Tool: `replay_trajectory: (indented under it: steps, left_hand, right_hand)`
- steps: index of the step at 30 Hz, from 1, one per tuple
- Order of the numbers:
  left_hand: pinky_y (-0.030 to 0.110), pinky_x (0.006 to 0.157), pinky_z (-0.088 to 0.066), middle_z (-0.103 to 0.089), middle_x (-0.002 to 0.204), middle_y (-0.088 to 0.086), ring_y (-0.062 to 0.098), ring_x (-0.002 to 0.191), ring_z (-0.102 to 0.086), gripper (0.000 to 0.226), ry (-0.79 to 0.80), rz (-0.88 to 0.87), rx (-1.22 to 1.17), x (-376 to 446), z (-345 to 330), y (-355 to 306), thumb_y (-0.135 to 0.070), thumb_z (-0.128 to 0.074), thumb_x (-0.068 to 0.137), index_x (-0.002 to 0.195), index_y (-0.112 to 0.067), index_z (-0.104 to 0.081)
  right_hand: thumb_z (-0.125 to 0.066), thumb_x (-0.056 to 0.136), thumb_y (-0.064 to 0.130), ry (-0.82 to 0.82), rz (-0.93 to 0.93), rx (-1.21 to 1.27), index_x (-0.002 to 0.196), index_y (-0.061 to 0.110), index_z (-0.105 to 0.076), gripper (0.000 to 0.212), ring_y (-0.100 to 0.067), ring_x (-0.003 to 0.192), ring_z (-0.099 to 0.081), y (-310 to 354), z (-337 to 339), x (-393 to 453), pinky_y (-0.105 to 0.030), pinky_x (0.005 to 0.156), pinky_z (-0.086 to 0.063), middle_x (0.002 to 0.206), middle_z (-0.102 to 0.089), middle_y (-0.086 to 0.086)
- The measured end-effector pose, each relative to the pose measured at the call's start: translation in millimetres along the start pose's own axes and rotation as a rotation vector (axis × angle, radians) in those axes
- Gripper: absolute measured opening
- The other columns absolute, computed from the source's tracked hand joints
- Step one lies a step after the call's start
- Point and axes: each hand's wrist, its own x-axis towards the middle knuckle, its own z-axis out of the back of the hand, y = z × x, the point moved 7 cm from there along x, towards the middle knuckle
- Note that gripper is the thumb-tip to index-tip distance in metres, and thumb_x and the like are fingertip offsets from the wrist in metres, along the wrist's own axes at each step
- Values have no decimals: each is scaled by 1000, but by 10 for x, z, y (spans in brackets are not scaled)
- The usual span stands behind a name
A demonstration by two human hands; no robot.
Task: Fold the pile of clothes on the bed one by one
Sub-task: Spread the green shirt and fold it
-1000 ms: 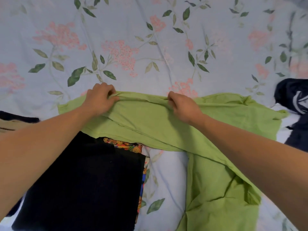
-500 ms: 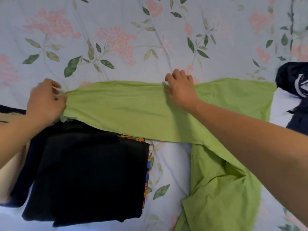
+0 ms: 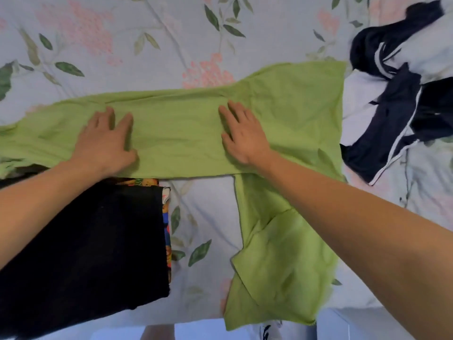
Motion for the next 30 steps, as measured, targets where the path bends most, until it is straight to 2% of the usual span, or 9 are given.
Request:
replay_trajectory:
  steps: [4,8,10,12,15,18,21,24,30]
  left_hand:
    - [55,111,-42,-40,154,20,42,139,-40,68,-71,-240,-200,-496,-267,-1196,-33,-59,90,153,-12,-43]
    - [46,92,-49,-60,109,6,31,108,-57,33,6,-226,-407,-1167,-859,-2195,-34,-57,95,119,-13,-66]
    - [45,87,-51,-63,98,1,28,100,-60,35,65,-189,-432,-1509,-1202,-2540,-45,-54,89,107,-18,-68]
    - [44,91,-52,-63,110,2,26,109,-58,45,128,-128,-431,-1794,-1522,-2748,-51,-61,90,120,-19,-65]
    - [45,93,-52,-50,123,3,26,115,-54,62,9,-50,-441,-2052,-1682,-2871,-55,-72,86,134,-19,-54]
    - [42,82,-54,-46,115,0,24,104,-57,54,-117,-2,-481,-2157,-1684,-2877,-57,-72,85,123,-23,-54]
    - [40,74,-50,-52,101,1,24,90,-57,39,-103,67,-381,-2204,-1691,-2795,-55,-66,92,107,-20,-59]
    - [37,59,-36,-50,75,4,27,70,-55,37,-120,90,-396,-2364,-1687,-2645,-40,-59,101,79,-10,-50]
    - [38,53,-29,-44,60,10,26,55,-40,42,-192,347,-757,-3177,-1992,-2123,-33,-57,104,75,-7,-40]
  right_hand:
    - [-51,96,24,-102,-46,121,155,11,-43,62,-35,151,-33,-114,5,-850,-51,124,-27,162,-39,-16]
    - [-59,87,18,-151,-81,144,139,9,-56,54,-35,132,-48,-359,-71,-1938,-51,116,-35,144,-51,-15]
    - [-61,83,17,-146,-64,138,136,10,-57,53,-34,127,-49,-469,-63,-2370,-50,114,-36,140,-53,-14]
    - [-62,83,15,-153,-59,147,136,11,-57,53,-34,128,-47,-642,-45,-2647,-51,113,-37,141,-51,-14]
    - [-62,86,15,-136,-75,173,138,13,-59,52,-40,134,-42,-948,-40,-2789,-52,114,-38,147,-46,-20]
    - [-62,90,15,31,-16,229,134,12,-64,44,-43,140,-37,-1049,-84,-2706,-54,116,-37,151,-44,-21]
    - [-60,96,19,141,-19,284,140,11,-60,45,-35,133,-43,-1031,-46,-2562,-43,113,-39,141,-47,-15]
    - [-57,99,20,135,-12,326,145,6,-54,48,-31,122,-54,-930,86,-2437,-40,105,-45,133,-48,-12]
    - [-54,94,12,39,213,367,146,6,-52,52,-29,112,-57,-293,195,-2429,-45,95,-50,129,-49,-11]
